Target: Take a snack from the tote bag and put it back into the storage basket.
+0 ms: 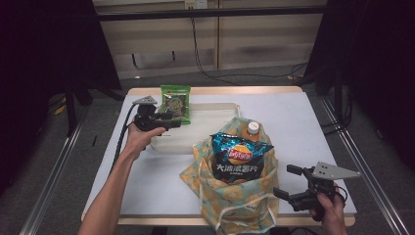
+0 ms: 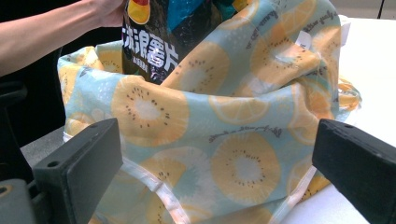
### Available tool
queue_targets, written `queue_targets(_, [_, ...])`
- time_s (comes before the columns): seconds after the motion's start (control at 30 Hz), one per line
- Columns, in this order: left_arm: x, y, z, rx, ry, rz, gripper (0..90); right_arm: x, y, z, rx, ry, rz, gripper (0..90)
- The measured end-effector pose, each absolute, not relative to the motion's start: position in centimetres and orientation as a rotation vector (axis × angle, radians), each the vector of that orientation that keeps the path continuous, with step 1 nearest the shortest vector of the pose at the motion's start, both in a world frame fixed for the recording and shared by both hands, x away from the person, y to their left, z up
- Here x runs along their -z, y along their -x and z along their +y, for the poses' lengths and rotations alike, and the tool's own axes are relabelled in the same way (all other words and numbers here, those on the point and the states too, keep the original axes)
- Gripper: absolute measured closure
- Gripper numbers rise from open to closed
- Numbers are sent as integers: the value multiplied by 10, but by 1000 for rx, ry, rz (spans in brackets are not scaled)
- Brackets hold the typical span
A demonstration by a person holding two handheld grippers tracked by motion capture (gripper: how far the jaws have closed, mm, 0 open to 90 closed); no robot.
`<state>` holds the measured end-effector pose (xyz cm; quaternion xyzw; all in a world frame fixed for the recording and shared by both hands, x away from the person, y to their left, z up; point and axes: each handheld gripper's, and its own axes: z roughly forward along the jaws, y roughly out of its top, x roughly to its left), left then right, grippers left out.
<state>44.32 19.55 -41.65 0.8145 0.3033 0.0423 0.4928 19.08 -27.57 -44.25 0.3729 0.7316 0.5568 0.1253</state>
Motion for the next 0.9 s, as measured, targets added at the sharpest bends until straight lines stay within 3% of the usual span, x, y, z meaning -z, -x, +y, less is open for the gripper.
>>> queue_targets(0.1, [412, -432, 193, -100, -1985, 707, 362, 442, -191, -275, -1622, -1075, 2137, 11])
queue_targets(0.17, [407, -424, 192, -98, -1976, 683, 451, 442, -191, -275, -1622, -1077, 2134, 11])
queue_targets(0.63, [391, -373, 170, -51, -1947, 517, 408, 443, -195, -277, -1616, -1100, 2115, 11])
queue_targets(0.9, [383, -348, 157, -99, -1910, 469, 396, 442, -192, -276, -1616, -1082, 2117, 12])
